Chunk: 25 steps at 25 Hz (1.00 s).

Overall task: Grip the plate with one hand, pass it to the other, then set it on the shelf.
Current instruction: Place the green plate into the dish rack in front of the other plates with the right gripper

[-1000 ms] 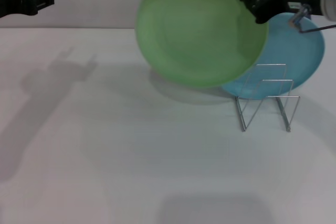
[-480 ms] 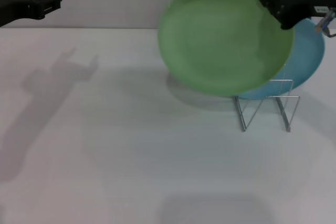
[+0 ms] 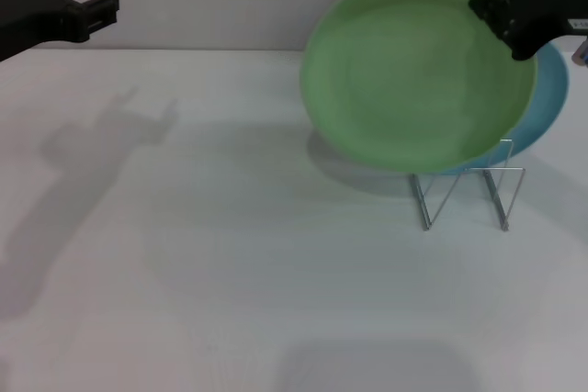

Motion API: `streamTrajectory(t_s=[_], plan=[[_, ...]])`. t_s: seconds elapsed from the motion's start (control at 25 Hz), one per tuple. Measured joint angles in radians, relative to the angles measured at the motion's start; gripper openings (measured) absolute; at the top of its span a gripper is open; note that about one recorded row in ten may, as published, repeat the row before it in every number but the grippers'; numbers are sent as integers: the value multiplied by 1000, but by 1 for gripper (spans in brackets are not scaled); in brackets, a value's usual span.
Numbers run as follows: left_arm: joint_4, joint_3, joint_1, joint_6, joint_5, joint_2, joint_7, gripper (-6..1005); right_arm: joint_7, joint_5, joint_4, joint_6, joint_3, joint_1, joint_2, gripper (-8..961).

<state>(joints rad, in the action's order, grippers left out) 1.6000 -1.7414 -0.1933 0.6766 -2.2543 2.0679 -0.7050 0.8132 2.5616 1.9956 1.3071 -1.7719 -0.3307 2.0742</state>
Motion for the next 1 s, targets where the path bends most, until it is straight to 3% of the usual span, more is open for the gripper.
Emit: streamTrajectory(t_s=[1.0], plan=[[-5,54,4,0,22,0,2,648,139,21,-48,-10,-7,-3,-9,64]])
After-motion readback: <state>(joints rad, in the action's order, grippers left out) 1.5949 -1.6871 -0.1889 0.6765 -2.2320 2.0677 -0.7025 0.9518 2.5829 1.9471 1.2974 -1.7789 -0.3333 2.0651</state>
